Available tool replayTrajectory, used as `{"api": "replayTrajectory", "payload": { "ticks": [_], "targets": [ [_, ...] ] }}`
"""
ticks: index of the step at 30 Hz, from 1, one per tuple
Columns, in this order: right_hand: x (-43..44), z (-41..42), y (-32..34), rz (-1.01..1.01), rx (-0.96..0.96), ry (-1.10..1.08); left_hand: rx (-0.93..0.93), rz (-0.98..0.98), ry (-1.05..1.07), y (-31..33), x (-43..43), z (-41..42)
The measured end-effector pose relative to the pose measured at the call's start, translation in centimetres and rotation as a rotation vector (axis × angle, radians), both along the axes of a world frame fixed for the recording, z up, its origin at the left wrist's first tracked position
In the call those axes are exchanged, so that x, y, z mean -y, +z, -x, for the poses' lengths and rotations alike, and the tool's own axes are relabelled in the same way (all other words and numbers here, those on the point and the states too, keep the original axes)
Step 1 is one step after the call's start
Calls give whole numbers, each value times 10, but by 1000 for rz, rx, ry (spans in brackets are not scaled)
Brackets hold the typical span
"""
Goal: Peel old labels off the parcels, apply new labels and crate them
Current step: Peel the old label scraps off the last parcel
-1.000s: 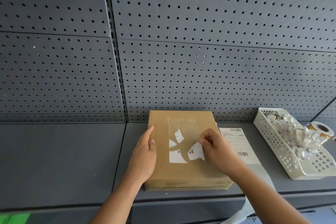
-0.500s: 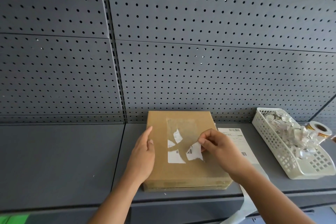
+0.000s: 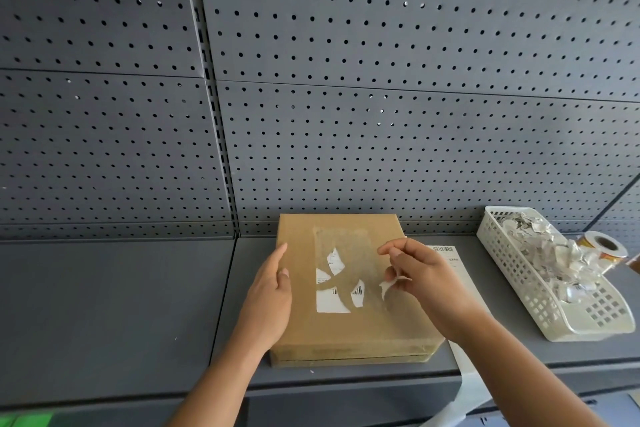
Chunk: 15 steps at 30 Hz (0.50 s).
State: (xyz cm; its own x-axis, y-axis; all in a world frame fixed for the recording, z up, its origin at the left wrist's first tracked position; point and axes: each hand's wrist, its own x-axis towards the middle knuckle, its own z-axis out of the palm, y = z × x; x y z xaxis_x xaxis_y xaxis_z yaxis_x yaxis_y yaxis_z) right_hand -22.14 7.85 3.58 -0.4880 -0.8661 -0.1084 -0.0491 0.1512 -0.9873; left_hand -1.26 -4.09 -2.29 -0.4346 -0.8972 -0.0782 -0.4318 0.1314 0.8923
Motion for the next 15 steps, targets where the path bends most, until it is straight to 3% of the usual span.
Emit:
{"api": "replayTrajectory", "payload": {
  "ticks": [6,15],
  "targets": [
    [2,0,-2,-51,-240,34,3,0,6,1,-1,0],
    [-2,7,-6,-95,-249,89,6,2,3,2,-1,-1]
  ]
}}
